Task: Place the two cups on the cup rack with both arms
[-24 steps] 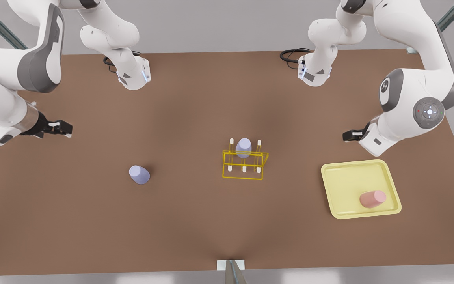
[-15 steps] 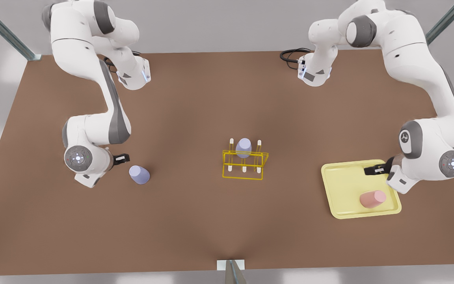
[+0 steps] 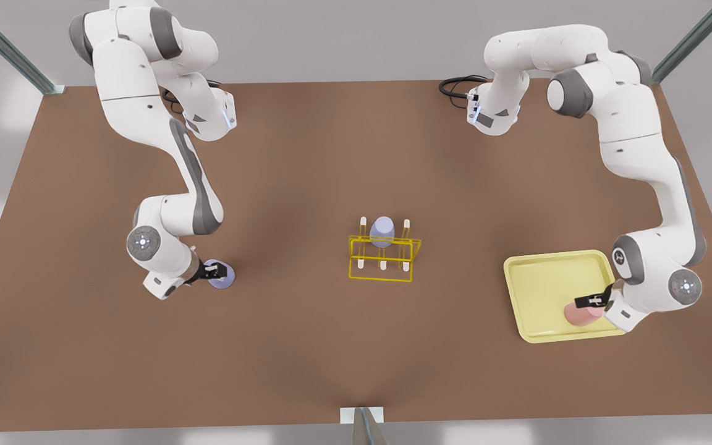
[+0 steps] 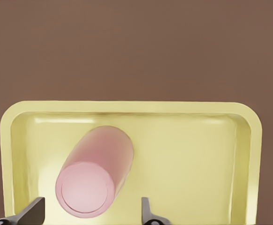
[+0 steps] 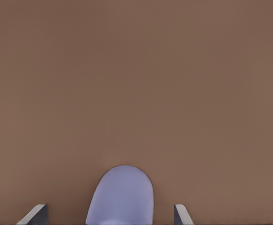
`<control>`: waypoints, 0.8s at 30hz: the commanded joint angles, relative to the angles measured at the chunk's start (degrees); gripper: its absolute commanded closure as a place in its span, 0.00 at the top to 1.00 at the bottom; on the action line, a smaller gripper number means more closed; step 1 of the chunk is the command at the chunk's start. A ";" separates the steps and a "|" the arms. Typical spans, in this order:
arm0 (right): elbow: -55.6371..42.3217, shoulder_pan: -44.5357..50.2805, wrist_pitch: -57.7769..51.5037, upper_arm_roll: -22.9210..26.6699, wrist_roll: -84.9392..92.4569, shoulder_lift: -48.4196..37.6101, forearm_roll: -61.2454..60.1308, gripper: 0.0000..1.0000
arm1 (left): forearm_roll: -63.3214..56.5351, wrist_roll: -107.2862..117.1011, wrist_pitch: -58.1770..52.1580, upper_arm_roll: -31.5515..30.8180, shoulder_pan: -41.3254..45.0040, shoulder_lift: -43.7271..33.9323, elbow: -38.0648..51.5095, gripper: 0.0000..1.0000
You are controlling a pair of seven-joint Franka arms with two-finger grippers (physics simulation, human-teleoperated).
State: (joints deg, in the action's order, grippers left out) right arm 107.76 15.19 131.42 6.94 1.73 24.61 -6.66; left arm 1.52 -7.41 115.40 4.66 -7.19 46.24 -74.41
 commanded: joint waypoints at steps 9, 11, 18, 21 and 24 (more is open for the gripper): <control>5.53 0.81 5.43 0.27 -7.00 0.17 -0.02 1.00 | 0.15 -9.82 7.82 0.00 -1.07 4.03 0.06 1.00; 7.29 1.07 8.59 0.27 -7.62 0.08 -0.02 1.00 | 0.24 -9.82 7.82 0.00 -1.07 4.47 0.06 1.00; 9.49 1.07 14.04 0.09 -7.62 0.88 -0.02 1.00 | 0.15 -9.73 7.73 0.00 -1.34 4.47 -0.82 0.82; 8.96 1.07 14.13 0.09 -7.62 2.10 -0.02 1.00 | 0.06 -9.73 7.73 -0.09 -1.34 4.39 -0.82 0.82; 8.43 1.16 15.01 0.01 -7.62 3.34 -0.10 1.00 | -0.02 -9.73 7.73 -0.17 -1.34 4.30 -0.82 0.82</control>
State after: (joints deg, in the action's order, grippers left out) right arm 116.33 16.34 144.45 6.95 -3.87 27.78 -6.59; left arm 1.38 -14.46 123.09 4.44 -8.54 50.52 -75.27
